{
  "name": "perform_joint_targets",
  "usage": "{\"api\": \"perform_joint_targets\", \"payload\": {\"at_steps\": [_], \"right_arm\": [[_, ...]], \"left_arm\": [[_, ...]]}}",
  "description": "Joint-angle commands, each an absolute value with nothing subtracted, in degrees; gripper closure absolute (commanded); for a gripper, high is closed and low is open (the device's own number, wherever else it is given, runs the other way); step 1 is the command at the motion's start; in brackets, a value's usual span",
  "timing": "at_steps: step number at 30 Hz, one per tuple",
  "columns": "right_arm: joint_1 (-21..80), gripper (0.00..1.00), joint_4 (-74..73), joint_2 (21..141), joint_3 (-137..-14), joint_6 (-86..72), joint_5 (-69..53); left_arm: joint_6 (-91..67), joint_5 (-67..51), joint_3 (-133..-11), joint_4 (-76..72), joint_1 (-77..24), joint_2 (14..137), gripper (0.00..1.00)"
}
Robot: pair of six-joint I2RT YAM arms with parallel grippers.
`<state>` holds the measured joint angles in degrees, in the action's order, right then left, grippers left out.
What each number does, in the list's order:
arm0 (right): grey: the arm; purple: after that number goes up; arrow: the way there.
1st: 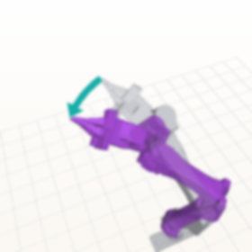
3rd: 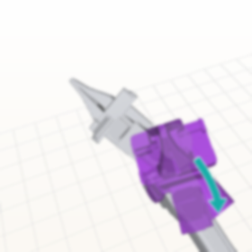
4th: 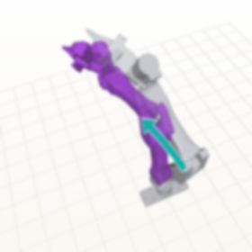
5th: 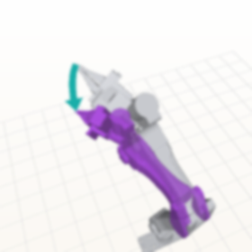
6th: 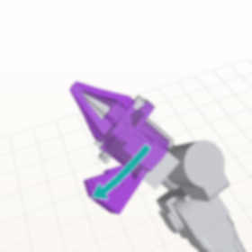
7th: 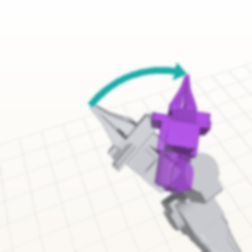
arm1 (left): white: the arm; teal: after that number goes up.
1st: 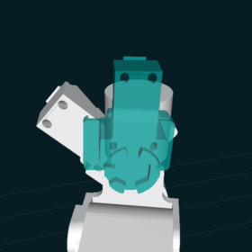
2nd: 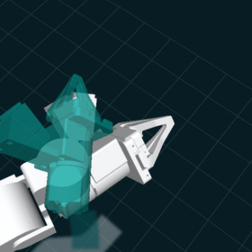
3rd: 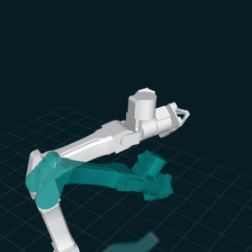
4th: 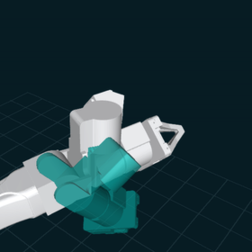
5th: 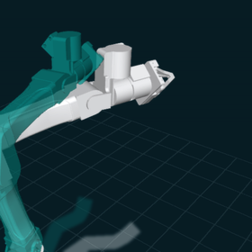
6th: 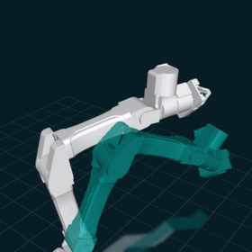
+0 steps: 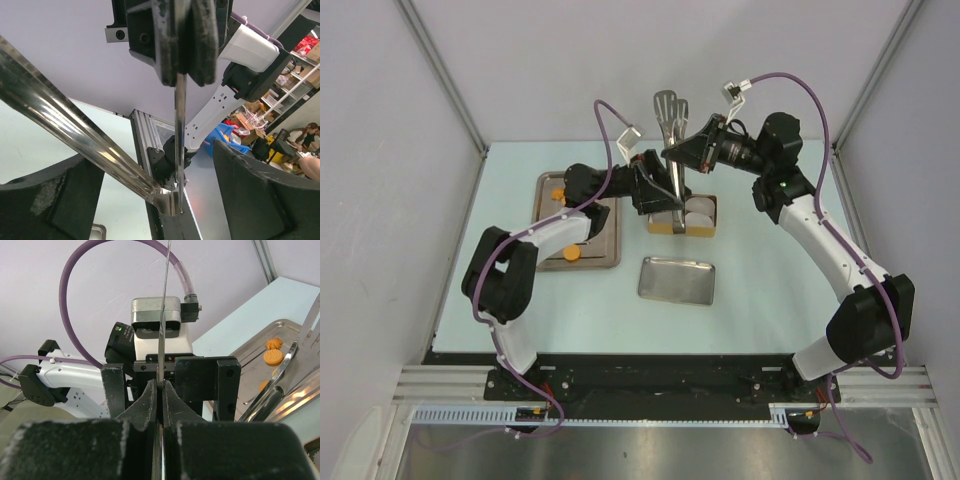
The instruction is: Pack the cookies
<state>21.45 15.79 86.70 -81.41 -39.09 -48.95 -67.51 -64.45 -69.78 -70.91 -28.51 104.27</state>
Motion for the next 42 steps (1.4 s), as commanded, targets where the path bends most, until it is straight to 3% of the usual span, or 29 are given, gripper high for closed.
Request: {"api": "perform_joint_targets", "payload": {"at_steps": [1,14,25,31,40,42], "right_arm": [[22.06,1.0,19.16,86.57,-81.12,-39.38,-48.78],[22.06,1.0,19.6,86.22,-80.68,-39.37,-48.69],[22.06,1.0,18.73,86.04,-80.68,-37.88,-48.43],[22.06,0.97,17.49,85.34,-80.68,-36.22,-47.81],[21.45,0.91,15.91,84.29,-80.51,-33.93,-46.93],[20.92,0.94,15.73,83.85,-80.51,-33.66,-46.67]], "left_arm": [[-66.36,-63.02,-71.63,-72.34,-29.27,104.15,0.14],[-64.51,-62.14,-71.02,-69.0,-29.18,102.75,0.4],[-63.64,-61.26,-69.96,-68.03,-29.27,101.43,0.49],[-57.57,-59.77,-69.26,-60.21,-29.09,98.62,0.59],[-51.51,-58.27,-68.12,-51.17,-27.34,95.8,0.65],[-49.49,-57.75,-67.59,-49.58,-26.81,94.66,0.66]]}}
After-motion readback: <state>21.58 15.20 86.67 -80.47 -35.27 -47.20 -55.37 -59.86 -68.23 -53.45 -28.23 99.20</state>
